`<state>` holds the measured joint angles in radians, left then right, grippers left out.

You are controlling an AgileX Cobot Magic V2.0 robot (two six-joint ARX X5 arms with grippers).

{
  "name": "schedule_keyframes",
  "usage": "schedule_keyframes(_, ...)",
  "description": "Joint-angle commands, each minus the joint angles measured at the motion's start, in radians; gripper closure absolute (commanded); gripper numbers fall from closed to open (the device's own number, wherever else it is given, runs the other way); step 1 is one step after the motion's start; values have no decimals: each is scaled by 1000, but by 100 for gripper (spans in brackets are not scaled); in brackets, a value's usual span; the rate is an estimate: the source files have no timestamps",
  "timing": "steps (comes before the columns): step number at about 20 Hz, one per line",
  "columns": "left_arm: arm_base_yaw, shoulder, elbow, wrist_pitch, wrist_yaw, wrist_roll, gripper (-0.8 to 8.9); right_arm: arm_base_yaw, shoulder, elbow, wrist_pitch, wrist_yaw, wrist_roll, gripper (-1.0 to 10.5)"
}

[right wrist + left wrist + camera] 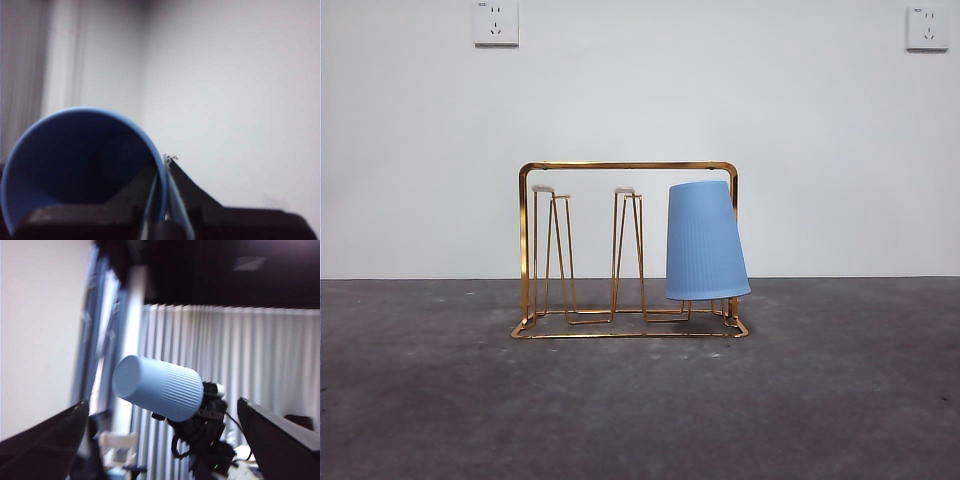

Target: Pick up cup 1,put cup 1 in the cup rack,pick up cup 2,put cup 2 in the cup rack

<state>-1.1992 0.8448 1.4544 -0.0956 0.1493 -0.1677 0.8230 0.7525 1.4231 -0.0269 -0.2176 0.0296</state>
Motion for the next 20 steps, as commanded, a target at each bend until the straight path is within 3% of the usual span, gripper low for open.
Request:
schedule_keyframes(1,-2,55,-4,79,52,11,310,2,0,-7,60,-74,28,959)
schedule_keyframes(10,-2,235,-4,340,172,-42,310,2,24,-7,190,-223,98,959)
schedule_keyframes(20,-1,372,-4,625,269,-133,309,2,64,-8,291,-276,137,959)
